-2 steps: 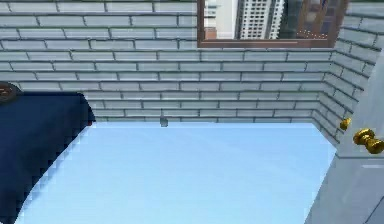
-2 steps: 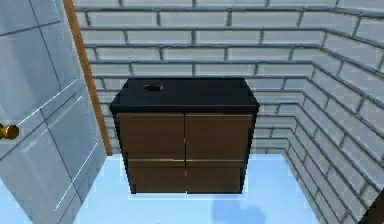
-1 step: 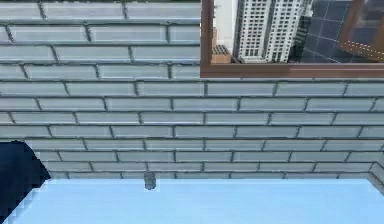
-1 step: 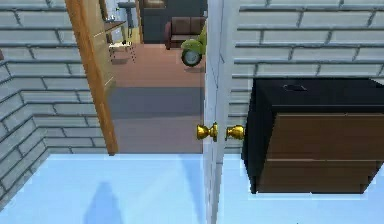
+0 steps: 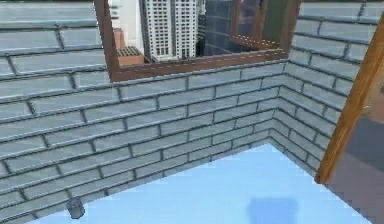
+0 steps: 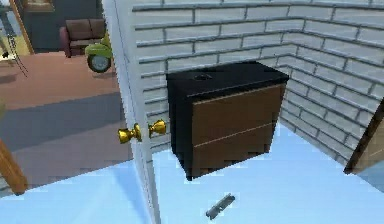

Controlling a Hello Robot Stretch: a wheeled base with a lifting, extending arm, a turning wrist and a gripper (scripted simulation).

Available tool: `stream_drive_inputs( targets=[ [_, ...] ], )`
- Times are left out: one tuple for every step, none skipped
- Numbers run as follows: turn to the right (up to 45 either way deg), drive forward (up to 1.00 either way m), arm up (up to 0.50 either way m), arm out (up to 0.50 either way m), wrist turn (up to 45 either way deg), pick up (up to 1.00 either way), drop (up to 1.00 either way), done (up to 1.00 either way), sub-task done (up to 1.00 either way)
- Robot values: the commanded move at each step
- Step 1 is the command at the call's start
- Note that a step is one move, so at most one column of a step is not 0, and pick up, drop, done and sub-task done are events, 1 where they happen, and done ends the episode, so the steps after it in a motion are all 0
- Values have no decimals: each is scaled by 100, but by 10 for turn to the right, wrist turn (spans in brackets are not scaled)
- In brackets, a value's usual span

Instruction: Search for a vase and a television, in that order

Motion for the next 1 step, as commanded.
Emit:
stream_drive_inputs(
  targets=[
    [0, 10, 0, 0, 0, 0, 0, 0, 0]
  ],
)
